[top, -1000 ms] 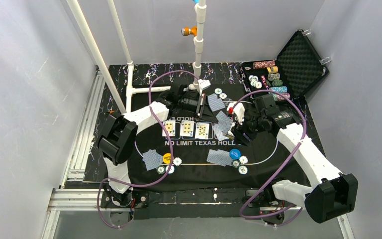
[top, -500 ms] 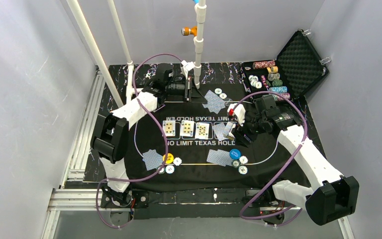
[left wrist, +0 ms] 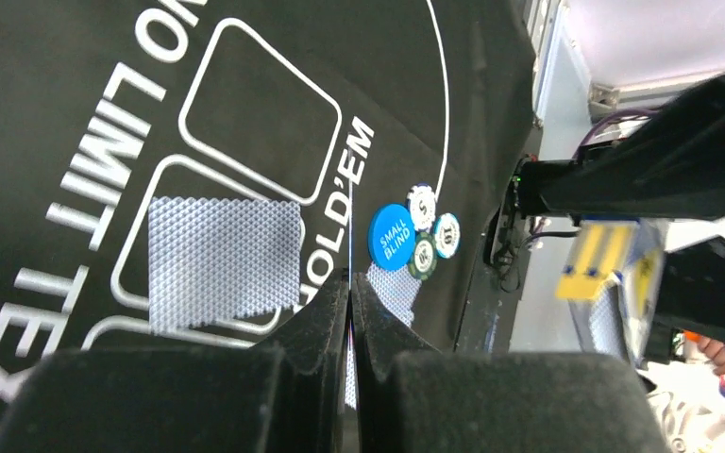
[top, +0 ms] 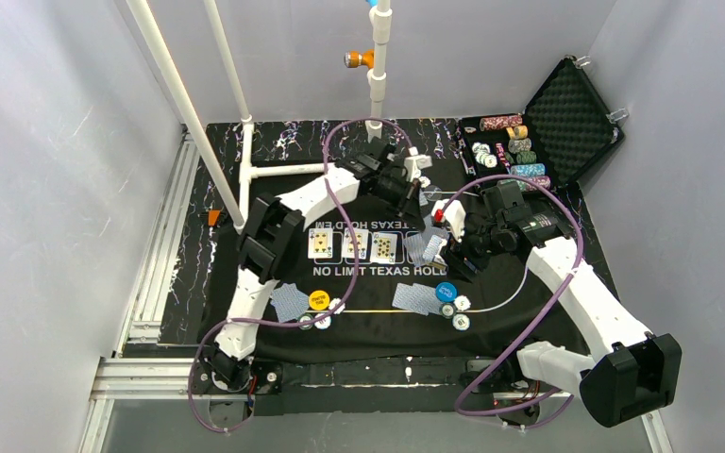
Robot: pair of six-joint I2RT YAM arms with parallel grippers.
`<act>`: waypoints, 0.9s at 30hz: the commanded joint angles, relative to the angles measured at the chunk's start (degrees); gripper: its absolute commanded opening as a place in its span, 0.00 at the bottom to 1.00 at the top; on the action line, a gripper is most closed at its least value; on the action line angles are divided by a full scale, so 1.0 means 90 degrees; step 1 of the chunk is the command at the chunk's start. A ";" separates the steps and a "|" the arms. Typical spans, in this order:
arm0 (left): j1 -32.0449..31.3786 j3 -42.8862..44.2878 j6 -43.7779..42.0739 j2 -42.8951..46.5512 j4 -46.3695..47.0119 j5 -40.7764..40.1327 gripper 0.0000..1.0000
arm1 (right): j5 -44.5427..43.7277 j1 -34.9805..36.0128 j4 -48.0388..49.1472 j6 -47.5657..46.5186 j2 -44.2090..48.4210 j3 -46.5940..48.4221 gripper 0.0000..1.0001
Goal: Distribute texas hold em gaming equipment
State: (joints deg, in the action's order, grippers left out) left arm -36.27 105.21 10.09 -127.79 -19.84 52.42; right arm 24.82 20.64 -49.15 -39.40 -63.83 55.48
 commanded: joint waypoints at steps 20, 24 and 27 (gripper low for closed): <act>-0.0670 0.2816 -0.0604 -0.2215 -0.1199 -0.0634 0.00 | 0.0105 0.0021 0.0048 -0.0122 0.0188 0.0095 0.01; -0.0680 0.3090 -0.0657 -0.2432 -0.1319 -0.0775 0.07 | 0.0086 0.0021 0.0040 -0.0119 0.0169 0.0084 0.01; -0.0677 0.3176 -0.0721 -0.2479 -0.1372 -0.0888 0.14 | 0.0094 0.0021 0.0070 -0.0115 0.0152 0.0066 0.01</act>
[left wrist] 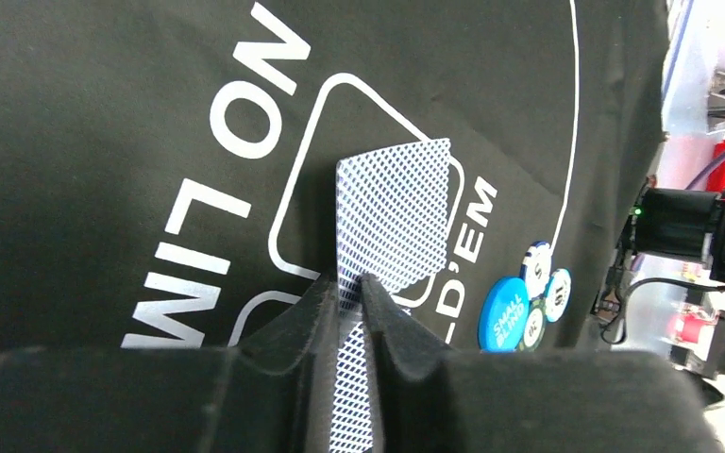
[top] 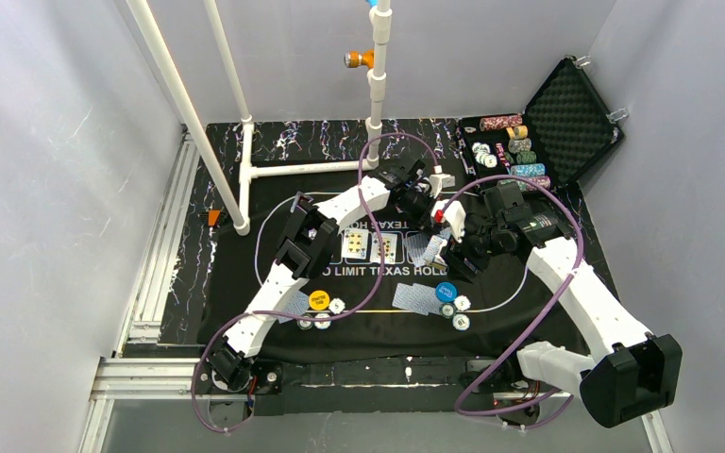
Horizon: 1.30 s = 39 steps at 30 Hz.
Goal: Distribute texas hold em gaming equipment
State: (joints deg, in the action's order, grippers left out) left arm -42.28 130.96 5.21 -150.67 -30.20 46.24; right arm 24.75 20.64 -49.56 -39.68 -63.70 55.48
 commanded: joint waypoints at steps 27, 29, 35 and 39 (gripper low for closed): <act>0.0762 -0.2706 -0.0303 0.3564 -0.0452 -0.1093 0.98 | 0.0272 0.0021 0.0206 0.0099 0.0184 0.0293 0.01; 0.0762 -0.3137 -0.0350 0.3980 -0.0454 -0.1179 0.98 | 0.0300 0.0021 0.0220 0.0110 0.0125 0.0348 0.01; 0.0699 -0.4070 -0.0149 0.4905 -0.0453 -0.1555 0.98 | 0.0548 0.0021 0.0195 0.0104 -0.0154 0.0583 0.01; 0.0428 -0.4352 -0.0147 0.5112 -0.0454 -0.1938 0.98 | 0.0720 0.0042 0.0157 0.0060 -0.0312 0.0702 0.01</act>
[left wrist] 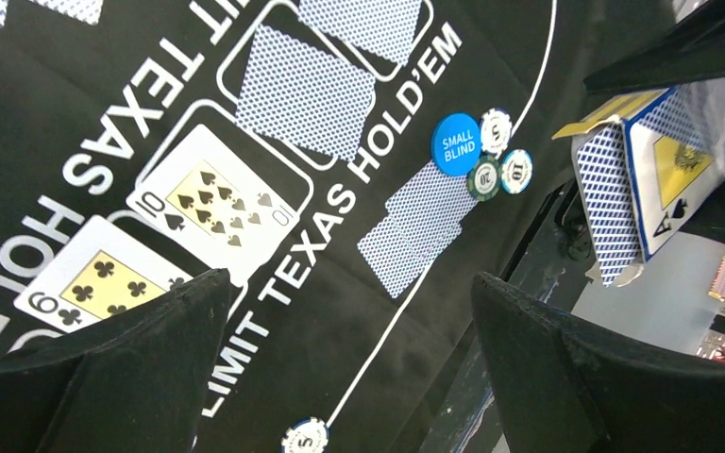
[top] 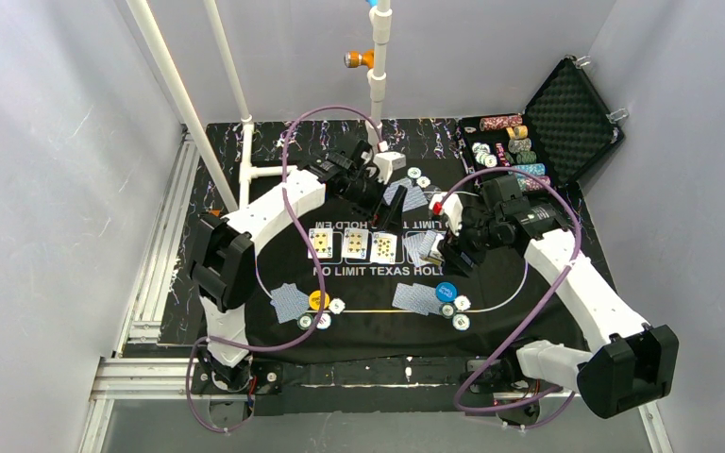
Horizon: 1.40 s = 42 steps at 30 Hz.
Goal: Distribute texas hold em gaming equipment
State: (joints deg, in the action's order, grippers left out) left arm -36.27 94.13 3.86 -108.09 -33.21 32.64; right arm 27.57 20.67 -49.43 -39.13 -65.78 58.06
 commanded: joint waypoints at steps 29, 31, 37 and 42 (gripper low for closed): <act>-0.1675 0.0487 0.0112 -0.0299 -0.0460 -0.1112 0.99 | 0.0569 0.0416 0.0353 0.0001 -0.0222 0.0312 0.01; -0.1744 0.0511 0.0054 -0.0277 -0.0464 -0.1145 0.99 | 0.0592 0.0423 0.0391 0.0019 -0.0211 0.0287 0.01; -0.1878 0.0421 -0.0181 -0.0165 -0.0509 -0.0886 0.99 | 0.0665 0.0435 0.0393 -0.0038 -0.0162 0.0275 0.01; -0.1739 0.0354 -0.0322 -0.0045 -0.0753 -0.1098 0.99 | 0.0375 0.0428 0.0722 0.0147 0.0206 0.0024 0.01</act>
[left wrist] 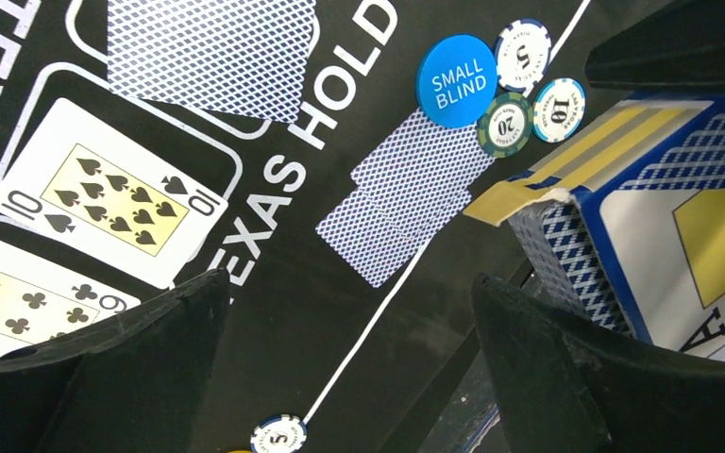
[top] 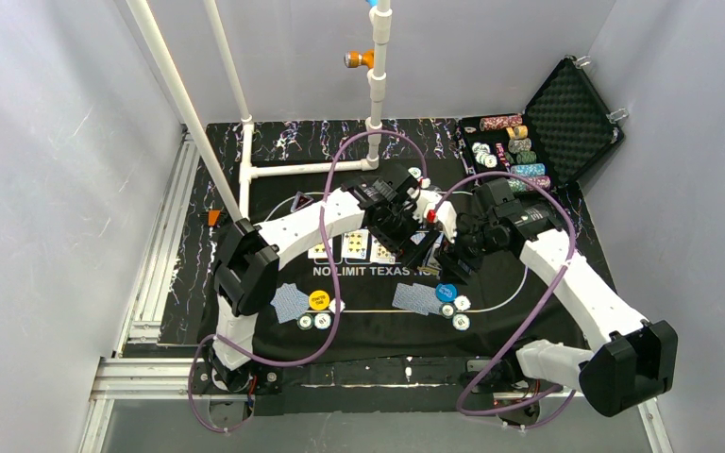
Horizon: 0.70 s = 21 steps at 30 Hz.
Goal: Distribute texas hold em gaming equipment
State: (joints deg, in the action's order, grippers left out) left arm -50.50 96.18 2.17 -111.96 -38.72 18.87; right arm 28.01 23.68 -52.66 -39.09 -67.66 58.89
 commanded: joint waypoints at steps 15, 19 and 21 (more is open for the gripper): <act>0.1972 -0.1611 0.1959 0.1675 0.2587 0.4470 0.99 | 0.0421 -0.0004 0.0939 -0.0039 0.0597 -0.0081 0.01; 0.1926 -0.2321 0.3789 0.1721 0.4515 0.5017 0.97 | 0.0686 -0.0004 0.0864 -0.0152 0.0574 0.0027 0.01; 0.1815 -0.2252 0.4160 0.1481 0.4595 0.5148 0.94 | 0.0757 -0.0004 0.0832 -0.0208 0.0543 0.0078 0.01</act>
State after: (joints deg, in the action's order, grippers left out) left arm -31.90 77.41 25.36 -98.04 -10.44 55.92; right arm 30.79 23.75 -46.17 -39.42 -63.05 57.17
